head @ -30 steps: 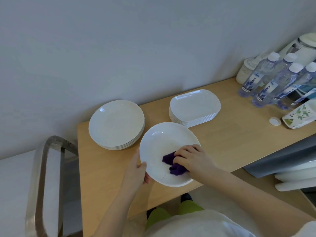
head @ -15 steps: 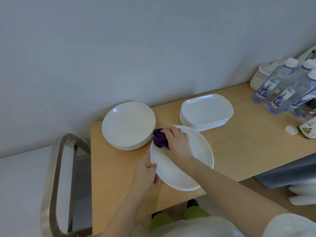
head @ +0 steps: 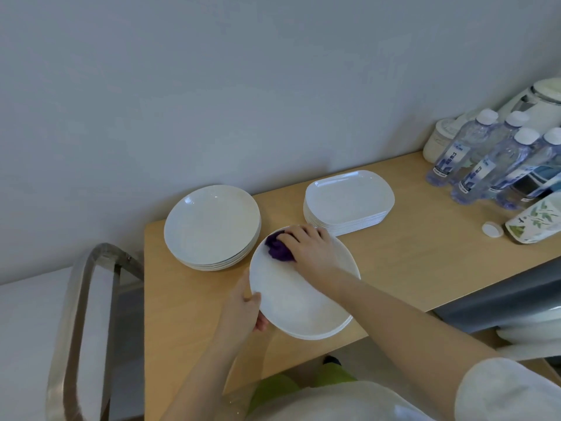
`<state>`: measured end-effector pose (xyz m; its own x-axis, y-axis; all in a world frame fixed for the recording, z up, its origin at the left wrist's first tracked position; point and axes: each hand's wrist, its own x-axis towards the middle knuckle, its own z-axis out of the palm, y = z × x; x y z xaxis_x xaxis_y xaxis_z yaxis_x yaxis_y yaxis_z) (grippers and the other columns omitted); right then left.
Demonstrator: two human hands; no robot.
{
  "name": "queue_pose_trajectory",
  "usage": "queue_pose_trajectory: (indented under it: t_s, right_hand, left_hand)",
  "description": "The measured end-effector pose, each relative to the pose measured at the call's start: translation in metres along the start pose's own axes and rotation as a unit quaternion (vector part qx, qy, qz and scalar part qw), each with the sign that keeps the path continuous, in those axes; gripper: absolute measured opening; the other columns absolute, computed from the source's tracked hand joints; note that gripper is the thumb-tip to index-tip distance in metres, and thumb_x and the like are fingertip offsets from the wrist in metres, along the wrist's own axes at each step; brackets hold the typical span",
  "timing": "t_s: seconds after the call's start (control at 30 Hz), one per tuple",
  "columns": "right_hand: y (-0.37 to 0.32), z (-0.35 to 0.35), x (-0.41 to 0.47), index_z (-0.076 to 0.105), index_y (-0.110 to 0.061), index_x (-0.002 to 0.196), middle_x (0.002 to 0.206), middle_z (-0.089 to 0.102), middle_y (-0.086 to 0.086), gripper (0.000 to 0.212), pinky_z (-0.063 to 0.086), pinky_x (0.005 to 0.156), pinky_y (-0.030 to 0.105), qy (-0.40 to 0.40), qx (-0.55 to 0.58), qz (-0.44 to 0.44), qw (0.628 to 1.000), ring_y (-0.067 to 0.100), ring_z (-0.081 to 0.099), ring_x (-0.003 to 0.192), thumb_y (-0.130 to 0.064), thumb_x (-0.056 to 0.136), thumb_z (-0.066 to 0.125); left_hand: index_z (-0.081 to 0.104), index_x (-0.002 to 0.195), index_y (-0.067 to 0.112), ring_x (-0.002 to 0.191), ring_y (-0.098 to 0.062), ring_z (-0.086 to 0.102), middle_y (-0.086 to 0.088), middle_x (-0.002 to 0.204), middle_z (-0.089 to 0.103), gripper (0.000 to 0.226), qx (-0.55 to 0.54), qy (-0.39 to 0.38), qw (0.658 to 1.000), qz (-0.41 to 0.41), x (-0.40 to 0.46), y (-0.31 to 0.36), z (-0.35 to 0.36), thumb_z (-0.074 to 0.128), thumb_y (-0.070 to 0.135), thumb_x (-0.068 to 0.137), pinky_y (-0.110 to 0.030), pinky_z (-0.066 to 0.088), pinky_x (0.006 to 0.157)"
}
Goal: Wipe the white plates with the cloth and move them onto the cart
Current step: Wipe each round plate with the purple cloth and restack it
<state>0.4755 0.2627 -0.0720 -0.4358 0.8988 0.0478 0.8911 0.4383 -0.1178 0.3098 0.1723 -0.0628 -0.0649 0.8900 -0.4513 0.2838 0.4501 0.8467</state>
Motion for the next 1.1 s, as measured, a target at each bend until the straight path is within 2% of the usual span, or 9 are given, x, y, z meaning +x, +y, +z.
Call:
queue_pose_trajectory:
  t_s: [0.1, 0.2, 0.3, 0.53, 0.6, 0.73, 0.83, 0.9, 1.1]
  right_hand:
    - [0.02, -0.001, -0.011, 0.044, -0.024, 0.135, 0.138, 0.044, -0.004, 0.042, 0.03, 0.098, 0.038, -0.006, -0.051, 0.034, 0.998, 0.027, 0.04, 0.123, -0.019, 0.093, 0.045]
    - [0.022, 0.001, -0.026, 0.048, -0.021, 0.128, 0.131, 0.05, 0.0, 0.039, 0.036, 0.086, 0.038, -0.012, -0.07, 0.095, 0.993, 0.028, 0.045, 0.115, -0.016, 0.089, 0.049]
    - [0.015, 0.009, -0.043, 0.049, -0.019, 0.122, 0.121, 0.053, 0.002, 0.036, 0.033, 0.079, 0.036, -0.011, -0.062, 0.177, 0.982, 0.028, 0.047, 0.106, -0.014, 0.086, 0.048]
    - [-0.008, 0.008, -0.029, 0.039, -0.019, 0.136, 0.133, 0.044, 0.006, 0.046, 0.031, 0.1, 0.042, -0.01, 0.076, 0.291, 0.954, 0.031, 0.038, 0.122, -0.028, 0.092, 0.048]
    - [-0.015, 0.005, -0.014, 0.038, -0.022, 0.139, 0.135, 0.043, 0.005, 0.048, 0.029, 0.102, 0.04, -0.005, 0.119, 0.269, 0.956, 0.029, 0.036, 0.125, -0.028, 0.092, 0.049]
    - [-0.038, 0.0, 0.002, 0.042, -0.025, 0.136, 0.134, 0.048, -0.002, 0.052, 0.03, 0.094, 0.036, -0.015, 0.157, 0.164, 0.974, 0.024, 0.039, 0.122, -0.024, 0.086, 0.054]
    - [-0.049, 0.001, -0.014, 0.049, -0.027, 0.13, 0.128, 0.054, -0.005, 0.049, 0.03, 0.093, 0.035, -0.029, 0.159, 0.07, 0.984, 0.021, 0.041, 0.119, -0.031, 0.082, 0.058]
    - [-0.051, 0.003, -0.033, 0.052, -0.026, 0.126, 0.124, 0.056, -0.006, 0.046, 0.031, 0.093, 0.035, -0.036, 0.161, 0.007, 0.986, 0.019, 0.043, 0.117, -0.039, 0.083, 0.059]
    - [-0.027, 0.003, -0.082, 0.046, -0.029, 0.13, 0.128, 0.052, -0.008, 0.048, 0.034, 0.094, 0.035, -0.079, 0.103, -0.015, 0.991, 0.018, 0.04, 0.119, -0.04, 0.085, 0.06]
  left_hand:
    - [0.034, 0.133, 0.049, 0.042, -0.015, 0.054, -0.007, 0.05, 0.06, 0.056, 0.011, 0.002, 1.0, -0.011, 0.0, 0.001, 0.001, 0.041, 0.008, 0.096, -0.021, 0.046, 0.043]
    - [0.034, 0.14, 0.042, 0.041, -0.014, 0.053, -0.008, 0.05, 0.059, 0.058, 0.008, 0.009, 1.0, -0.011, -0.001, 0.003, 0.002, 0.041, 0.006, 0.095, -0.021, 0.045, 0.042]
    - [0.036, 0.14, 0.04, 0.039, -0.01, 0.051, -0.004, 0.049, 0.059, 0.059, 0.007, 0.023, 1.0, -0.006, -0.002, 0.004, 0.004, 0.042, 0.004, 0.093, -0.018, 0.043, 0.04]
    - [0.039, 0.139, 0.038, 0.04, -0.008, 0.053, -0.004, 0.053, 0.061, 0.058, 0.004, 0.032, 0.999, -0.013, -0.002, 0.006, 0.004, 0.045, 0.004, 0.092, -0.018, 0.042, 0.04]
    - [0.039, 0.14, 0.036, 0.04, -0.01, 0.052, -0.005, 0.052, 0.06, 0.059, 0.009, 0.026, 1.0, -0.012, -0.002, 0.007, 0.002, 0.044, 0.002, 0.092, -0.018, 0.041, 0.039]
    - [0.039, 0.138, 0.037, 0.038, -0.012, 0.052, -0.005, 0.046, 0.058, 0.058, 0.002, 0.009, 1.0, -0.004, -0.001, 0.007, -0.002, 0.043, 0.001, 0.093, -0.019, 0.039, 0.037]
    - [0.042, 0.131, 0.04, 0.04, -0.012, 0.054, -0.003, 0.048, 0.06, 0.049, -0.023, -0.011, 1.0, 0.0, -0.005, 0.003, -0.005, 0.045, 0.005, 0.096, -0.02, 0.043, 0.04]
    - [0.042, 0.136, 0.037, 0.046, -0.011, 0.057, -0.003, 0.054, 0.063, 0.052, -0.036, -0.031, 0.999, 0.007, -0.007, 0.001, -0.007, 0.048, 0.005, 0.095, -0.021, 0.046, 0.045]
    - [0.031, 0.142, 0.042, 0.053, -0.01, 0.063, -0.005, 0.066, 0.07, 0.057, -0.036, -0.034, 0.999, 0.019, -0.013, -0.002, -0.009, 0.055, 0.021, 0.096, -0.018, 0.051, 0.051]
